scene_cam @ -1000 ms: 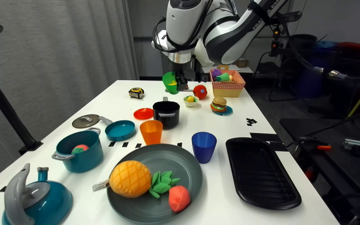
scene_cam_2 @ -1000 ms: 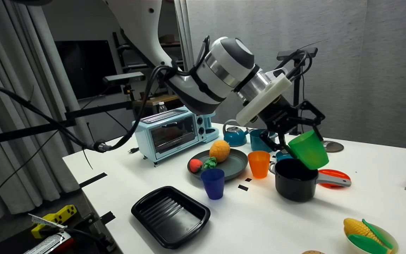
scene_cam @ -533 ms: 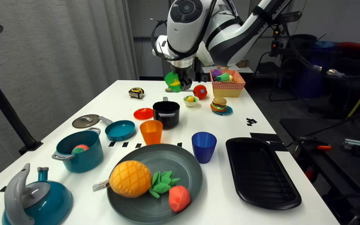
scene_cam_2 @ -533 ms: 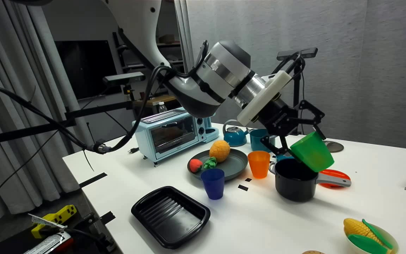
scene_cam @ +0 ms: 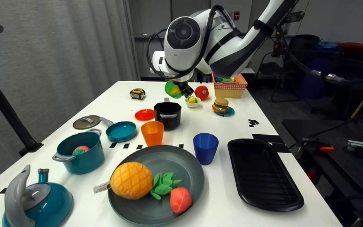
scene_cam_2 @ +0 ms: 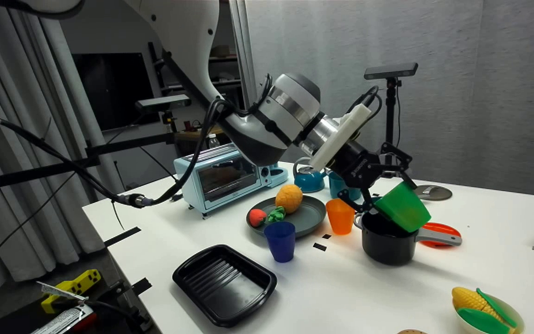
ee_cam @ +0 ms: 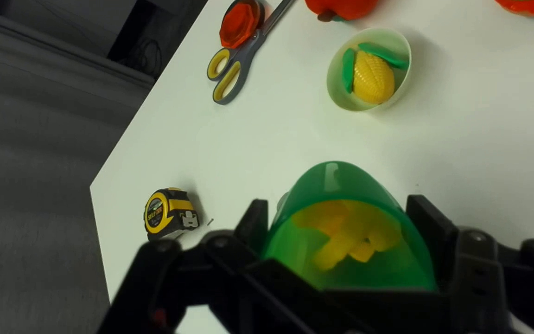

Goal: Pick the green cup and pour the potato fries into the black pot

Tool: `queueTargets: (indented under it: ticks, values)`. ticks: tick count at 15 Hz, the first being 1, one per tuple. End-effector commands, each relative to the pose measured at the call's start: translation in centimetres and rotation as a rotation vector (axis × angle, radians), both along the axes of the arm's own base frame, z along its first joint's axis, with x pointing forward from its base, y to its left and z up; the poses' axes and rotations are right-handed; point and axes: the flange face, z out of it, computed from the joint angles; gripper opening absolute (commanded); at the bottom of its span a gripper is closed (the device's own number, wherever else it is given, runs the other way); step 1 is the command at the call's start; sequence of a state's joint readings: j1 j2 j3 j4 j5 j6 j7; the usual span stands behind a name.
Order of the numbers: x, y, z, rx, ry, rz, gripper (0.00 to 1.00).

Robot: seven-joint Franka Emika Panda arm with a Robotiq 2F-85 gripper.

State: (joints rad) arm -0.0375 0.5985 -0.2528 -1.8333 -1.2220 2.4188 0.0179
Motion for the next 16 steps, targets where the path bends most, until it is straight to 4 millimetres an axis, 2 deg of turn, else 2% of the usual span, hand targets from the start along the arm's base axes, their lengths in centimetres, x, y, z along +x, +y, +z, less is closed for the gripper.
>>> queueTargets:
  ticks: [1, 8, 16]
  values:
    - [2.2, 0.4, -1.0, -0.079, 0.024, 0.034, 0.52]
    - [4.3, -0.4, -1.0, -0.207, 0.042, 0.066, 0.52]
    - [3.3, -0.6, -0.2, -0.357, 0.107, 0.123, 0.52]
